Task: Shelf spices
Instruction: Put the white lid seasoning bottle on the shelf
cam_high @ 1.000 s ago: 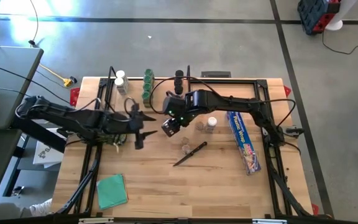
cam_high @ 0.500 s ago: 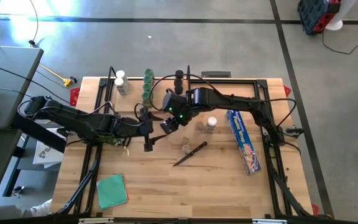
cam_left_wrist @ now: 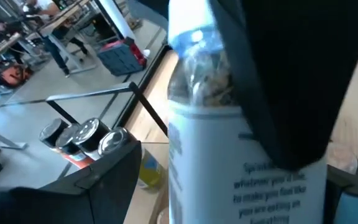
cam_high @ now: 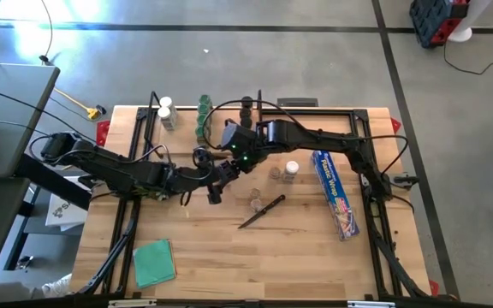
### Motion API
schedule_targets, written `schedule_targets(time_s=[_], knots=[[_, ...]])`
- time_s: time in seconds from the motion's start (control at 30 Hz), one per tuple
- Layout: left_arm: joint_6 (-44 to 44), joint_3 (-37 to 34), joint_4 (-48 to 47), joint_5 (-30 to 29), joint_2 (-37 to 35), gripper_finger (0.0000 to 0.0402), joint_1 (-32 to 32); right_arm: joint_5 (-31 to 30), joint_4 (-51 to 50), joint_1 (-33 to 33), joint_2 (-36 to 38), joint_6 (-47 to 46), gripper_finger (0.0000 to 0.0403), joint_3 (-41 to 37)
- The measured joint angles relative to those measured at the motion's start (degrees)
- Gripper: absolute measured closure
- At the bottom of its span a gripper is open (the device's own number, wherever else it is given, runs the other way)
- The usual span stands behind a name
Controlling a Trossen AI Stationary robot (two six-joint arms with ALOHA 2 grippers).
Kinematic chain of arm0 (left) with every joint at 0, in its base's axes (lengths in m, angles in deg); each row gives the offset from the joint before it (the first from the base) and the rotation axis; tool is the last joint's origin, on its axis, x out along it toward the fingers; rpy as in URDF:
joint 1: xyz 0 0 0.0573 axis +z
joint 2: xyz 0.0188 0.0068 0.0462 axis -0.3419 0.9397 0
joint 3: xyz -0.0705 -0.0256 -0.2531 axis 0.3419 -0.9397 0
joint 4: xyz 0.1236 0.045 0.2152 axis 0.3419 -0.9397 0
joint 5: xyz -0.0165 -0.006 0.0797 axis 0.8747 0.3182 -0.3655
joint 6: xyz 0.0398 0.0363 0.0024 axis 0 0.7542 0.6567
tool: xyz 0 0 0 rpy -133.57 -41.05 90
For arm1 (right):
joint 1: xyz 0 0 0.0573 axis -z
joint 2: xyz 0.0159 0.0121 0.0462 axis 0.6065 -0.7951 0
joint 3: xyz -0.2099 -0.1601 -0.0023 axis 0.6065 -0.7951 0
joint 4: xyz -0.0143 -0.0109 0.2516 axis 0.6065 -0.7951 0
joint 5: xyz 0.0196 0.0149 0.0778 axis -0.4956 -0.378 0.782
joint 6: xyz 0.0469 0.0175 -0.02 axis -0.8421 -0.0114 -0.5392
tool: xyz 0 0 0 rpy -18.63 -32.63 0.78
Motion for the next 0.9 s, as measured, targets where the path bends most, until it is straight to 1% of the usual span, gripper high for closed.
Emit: schedule_targets(time_s=[0.07, 0.1, 0.2, 0.23, 0.37, 0.47, 0.6, 0.7, 0.8, 0.9], knots=[[0.0, 0.0, 0.2, 0.2, -0.1, 0.0104, 0.0, -0.1, -0.4, -0.1, 0.0, -0.5, 0.0214, 0.0], [0.0, 0.0, 0.2, 0.4, -0.2, 0.0121, -0.1, -0.1, -0.5, -0.1, 0.0, -0.5, 0.0214, 0.0], [-0.3, 0.0, 0.2, 1.5, -0.2, 0.0196, -0.3, -0.4, -1.1, -0.1, 0.0, -0.8, 0.0214, 0.0], [-0.3, 0.0, 0.1, 0.8, -0.2, 0.0203, -0.6, -0.5, -1.0, 0.0, 0.0, -0.8, 0.0207, 0.1], [-0.2, 0.0, -0.8, 2.0, -0.4, 0.0206, -1.0, 0.1, -1.5, -0.2, 0.0, 5.8, 0.0164, 0.1], [-1.1, -0.1, -1.1, 3.3, -1.3, 0.0207, -1.0, 0.6, -1.3, -0.5, 0.5, 9.4, 0.0151, 0.1], [-1.9, -0.1, -0.3, 5.2, -3.6, 0.0207, -1.0, -5.1, -1.3, -1.9, 3.4, 14.3, 0.0147, 0.0], [-2.5, 0.0, 0.9, 8.7, -6.0, 0.0208, -1.0, -10.2, -0.8, -3.7, 5.9, 18.7, 0.0146, 0.0], [-3.1, -0.5, 3.3, 14.1, -7.6, 0.0208, -1.0, -16.3, 0.4, -6.5, 8.0, 24.7, 0.0145, 0.0], [-3.5, -1.2, 7.3, 20.8, -8.1, 0.0209, -1.0, -21.7, 3.0, -10.2, 9.3, 31.7, 0.0145, 0.0]])
